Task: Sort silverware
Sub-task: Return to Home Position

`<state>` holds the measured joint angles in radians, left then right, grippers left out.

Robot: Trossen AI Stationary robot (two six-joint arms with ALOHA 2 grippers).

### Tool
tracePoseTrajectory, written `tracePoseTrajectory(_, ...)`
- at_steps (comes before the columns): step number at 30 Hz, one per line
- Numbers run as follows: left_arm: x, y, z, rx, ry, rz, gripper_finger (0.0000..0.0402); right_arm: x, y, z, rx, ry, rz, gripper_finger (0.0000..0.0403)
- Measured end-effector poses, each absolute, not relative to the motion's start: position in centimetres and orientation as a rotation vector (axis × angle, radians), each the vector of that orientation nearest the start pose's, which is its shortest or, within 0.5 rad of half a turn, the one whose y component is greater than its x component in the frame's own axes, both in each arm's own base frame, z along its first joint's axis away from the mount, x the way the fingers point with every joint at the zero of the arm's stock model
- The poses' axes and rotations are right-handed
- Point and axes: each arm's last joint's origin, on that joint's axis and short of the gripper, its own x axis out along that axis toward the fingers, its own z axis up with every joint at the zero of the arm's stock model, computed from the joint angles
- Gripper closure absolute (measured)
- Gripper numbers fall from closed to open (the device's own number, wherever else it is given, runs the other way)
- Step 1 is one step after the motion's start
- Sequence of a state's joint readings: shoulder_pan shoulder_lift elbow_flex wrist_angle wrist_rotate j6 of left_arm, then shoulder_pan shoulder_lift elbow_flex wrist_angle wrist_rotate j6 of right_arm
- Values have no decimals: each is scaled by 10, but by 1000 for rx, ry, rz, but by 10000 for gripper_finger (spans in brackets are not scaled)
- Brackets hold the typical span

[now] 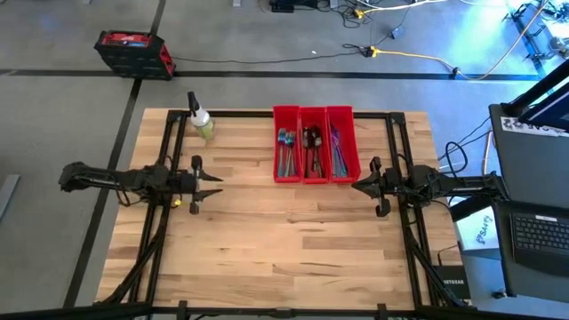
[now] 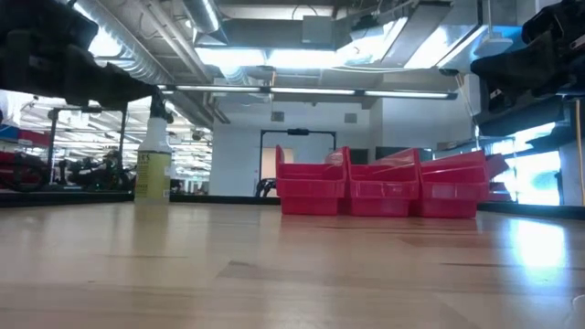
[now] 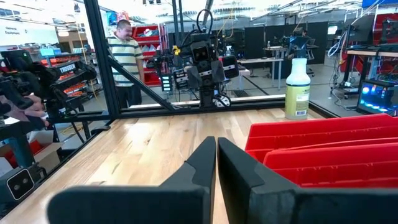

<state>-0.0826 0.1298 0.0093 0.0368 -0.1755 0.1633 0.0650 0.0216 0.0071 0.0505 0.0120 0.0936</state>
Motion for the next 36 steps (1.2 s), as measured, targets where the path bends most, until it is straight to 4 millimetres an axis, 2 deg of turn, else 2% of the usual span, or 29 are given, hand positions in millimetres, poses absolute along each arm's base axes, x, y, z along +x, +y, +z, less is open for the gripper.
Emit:
tracePoseTrajectory(12,97,-3,170,160,-37,101,274,98,6,169,93,-33,55,402)
tracePoseTrajectory(17,97,-7,168,138,-16,-52,274,98,6,167,92,-15,54,402)
tracePoseTrajectory(22,97,-8,168,112,-16,-73,274,98,6,169,92,-29,55,402)
tracePoseTrajectory(31,97,-6,169,141,-18,1,274,98,6,169,59,-36,53,402)
tracePoseTrajectory(36,97,-6,169,77,-19,4,274,98,6,171,55,-53,49,402)
